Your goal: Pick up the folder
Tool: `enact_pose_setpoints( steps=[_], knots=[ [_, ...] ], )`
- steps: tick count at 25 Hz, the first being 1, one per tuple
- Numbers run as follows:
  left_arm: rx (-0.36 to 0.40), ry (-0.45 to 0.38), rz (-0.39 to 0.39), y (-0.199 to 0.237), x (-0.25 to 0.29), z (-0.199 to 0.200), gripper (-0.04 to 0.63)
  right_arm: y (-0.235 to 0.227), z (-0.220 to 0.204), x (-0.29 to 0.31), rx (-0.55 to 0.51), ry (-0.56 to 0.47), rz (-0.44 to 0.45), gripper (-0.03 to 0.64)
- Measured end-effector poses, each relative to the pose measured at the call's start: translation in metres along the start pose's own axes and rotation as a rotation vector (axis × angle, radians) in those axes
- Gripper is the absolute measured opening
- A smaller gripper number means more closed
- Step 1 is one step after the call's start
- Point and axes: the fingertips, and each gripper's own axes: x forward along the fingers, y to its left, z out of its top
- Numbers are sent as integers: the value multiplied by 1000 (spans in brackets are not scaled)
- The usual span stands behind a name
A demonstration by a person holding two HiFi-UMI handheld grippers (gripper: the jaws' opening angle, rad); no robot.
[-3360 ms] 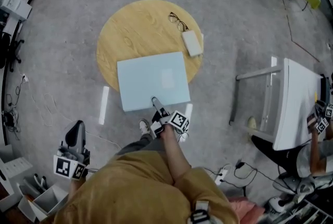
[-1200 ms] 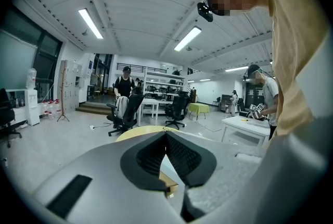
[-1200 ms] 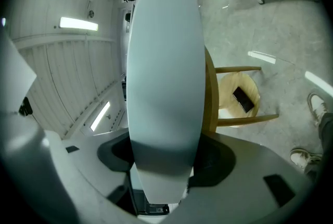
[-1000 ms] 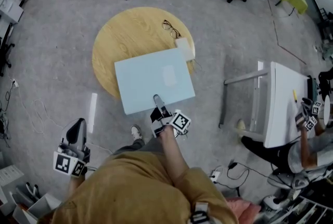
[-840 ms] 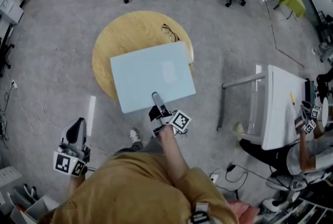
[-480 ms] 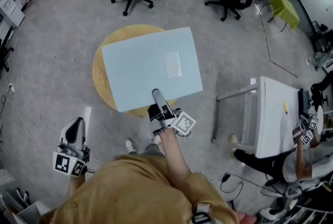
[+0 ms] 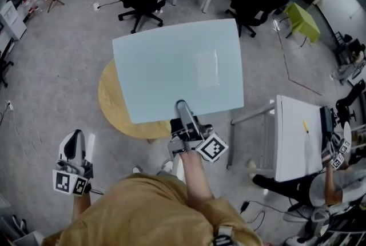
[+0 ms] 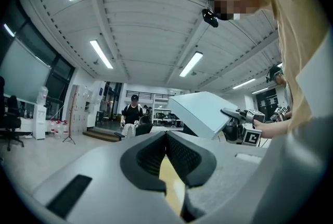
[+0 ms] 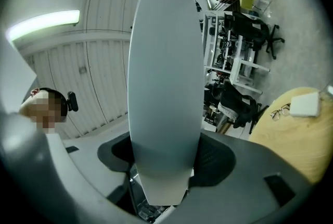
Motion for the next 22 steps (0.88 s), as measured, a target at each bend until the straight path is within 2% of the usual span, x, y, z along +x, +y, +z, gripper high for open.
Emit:
enact_pose_setpoints(
  steps=[5,12,18,22],
  knots=[
    [6,-25,6,-8,1,8,3,30,38,-17,-94,-50,-2,272],
    [31,-68,13,-15,3,27,3,69,86,-51,-339,-89,-43,270],
    [51,-87,27,-18,2,40,3,102,123,-70,-356,-180,10,268],
    [60,-94,36,-19,2,43,3,111,139,-79,-422,-216,-3,268]
  ],
)
